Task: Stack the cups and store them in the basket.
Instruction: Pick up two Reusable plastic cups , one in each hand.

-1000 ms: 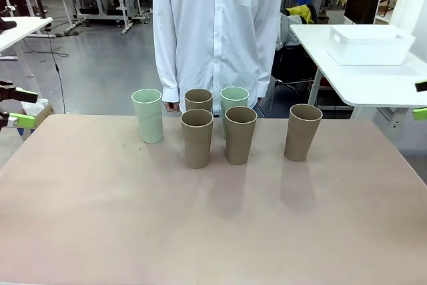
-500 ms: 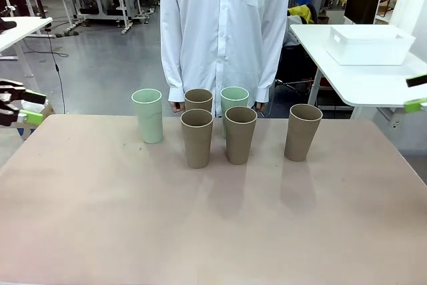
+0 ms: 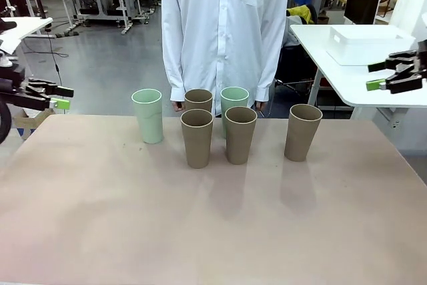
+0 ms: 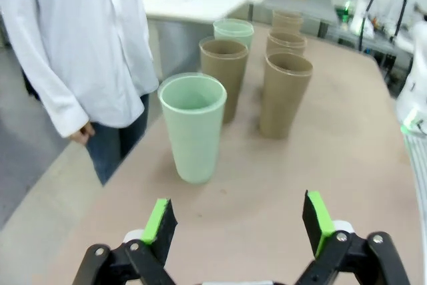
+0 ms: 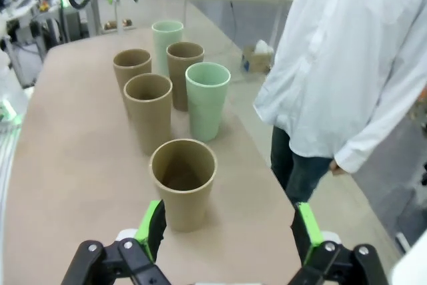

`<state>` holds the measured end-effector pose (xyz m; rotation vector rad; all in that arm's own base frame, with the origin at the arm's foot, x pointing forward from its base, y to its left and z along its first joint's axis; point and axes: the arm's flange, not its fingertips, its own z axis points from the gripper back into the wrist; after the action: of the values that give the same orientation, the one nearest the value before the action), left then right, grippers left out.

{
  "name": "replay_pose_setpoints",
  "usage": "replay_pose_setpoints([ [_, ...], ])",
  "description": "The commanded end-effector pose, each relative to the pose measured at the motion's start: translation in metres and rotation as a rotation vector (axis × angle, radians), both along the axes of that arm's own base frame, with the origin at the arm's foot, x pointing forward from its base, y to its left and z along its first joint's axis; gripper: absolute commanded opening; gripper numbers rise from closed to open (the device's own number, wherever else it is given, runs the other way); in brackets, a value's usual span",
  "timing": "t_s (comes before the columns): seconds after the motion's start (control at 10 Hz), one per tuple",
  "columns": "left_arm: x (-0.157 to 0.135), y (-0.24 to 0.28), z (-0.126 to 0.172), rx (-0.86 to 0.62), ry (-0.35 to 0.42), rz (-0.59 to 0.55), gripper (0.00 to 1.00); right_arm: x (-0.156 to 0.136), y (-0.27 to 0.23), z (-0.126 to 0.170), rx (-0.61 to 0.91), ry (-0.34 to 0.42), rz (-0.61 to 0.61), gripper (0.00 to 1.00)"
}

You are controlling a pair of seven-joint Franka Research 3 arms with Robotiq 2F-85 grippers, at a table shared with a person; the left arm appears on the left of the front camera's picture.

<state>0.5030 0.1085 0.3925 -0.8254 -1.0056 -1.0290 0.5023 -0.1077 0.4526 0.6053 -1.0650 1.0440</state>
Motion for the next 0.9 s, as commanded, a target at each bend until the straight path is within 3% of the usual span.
replay_pose_setpoints([
  [0.0,0.017,0.005,-0.02,-0.193,-0.089,-0.003,1.0,0.034,-0.02,-0.036,0.067,-0.004,0.039,1.0],
  [0.2,0.03,0.002,-0.05,-0.273,-0.153,-0.033,1.0,0.045,-0.026,-0.076,0.097,0.031,0.089,1.0],
  [0.4,0.036,-0.009,-0.075,-0.241,-0.18,-0.063,1.0,0.045,-0.022,-0.108,0.074,0.06,0.146,1.0],
  [0.5,0.042,-0.015,-0.08,-0.254,-0.171,-0.039,1.0,0.04,-0.015,-0.109,0.1,0.042,0.196,1.0],
  [0.6,0.03,-0.008,-0.073,-0.257,-0.147,-0.033,1.0,0.041,-0.023,-0.112,0.105,0.081,0.094,1.0],
  [0.8,0.03,-0.008,-0.073,-0.257,-0.147,-0.033,1.0,0.041,-0.023,-0.112,0.105,0.081,0.094,1.0],
])
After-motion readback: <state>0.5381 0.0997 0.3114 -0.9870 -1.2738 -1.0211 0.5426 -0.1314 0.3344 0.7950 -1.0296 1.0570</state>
